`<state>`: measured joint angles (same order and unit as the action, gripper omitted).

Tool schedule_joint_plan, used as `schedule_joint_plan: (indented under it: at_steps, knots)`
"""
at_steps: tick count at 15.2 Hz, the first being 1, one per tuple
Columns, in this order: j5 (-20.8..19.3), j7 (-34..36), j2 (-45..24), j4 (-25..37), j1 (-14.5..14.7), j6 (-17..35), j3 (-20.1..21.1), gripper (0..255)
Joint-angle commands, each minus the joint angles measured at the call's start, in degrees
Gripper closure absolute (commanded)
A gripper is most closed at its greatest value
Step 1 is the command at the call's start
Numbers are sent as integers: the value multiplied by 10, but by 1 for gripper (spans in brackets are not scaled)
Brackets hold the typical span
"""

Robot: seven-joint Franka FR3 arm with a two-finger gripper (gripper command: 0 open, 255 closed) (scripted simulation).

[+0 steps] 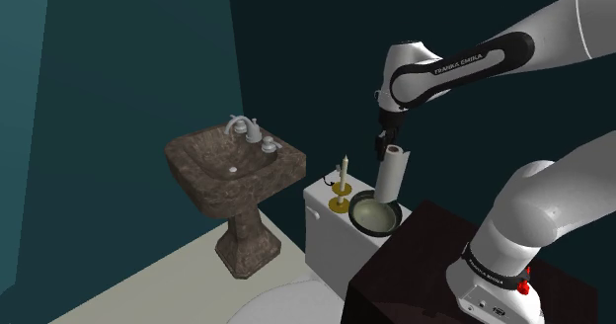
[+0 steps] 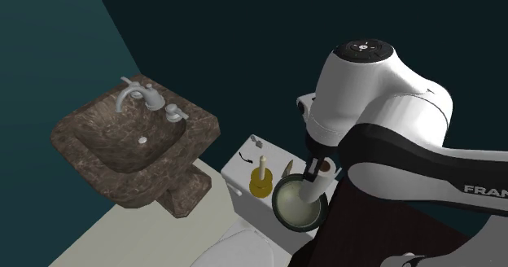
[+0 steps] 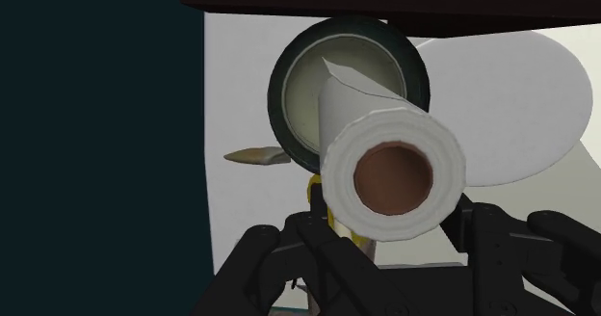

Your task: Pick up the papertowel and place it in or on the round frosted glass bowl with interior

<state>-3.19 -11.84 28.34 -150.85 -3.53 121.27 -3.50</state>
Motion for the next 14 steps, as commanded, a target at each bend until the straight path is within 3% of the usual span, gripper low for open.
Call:
schedule_joint_plan:
  at_steps: [1, 9, 14]
  knots:
    - [0, 0, -8, -10, 0, 19, -1, 255]
    - [-2, 1, -49, -45, 0, 94, -3, 255]
    - [-2, 1, -52, -47, 0, 99, -3, 255]
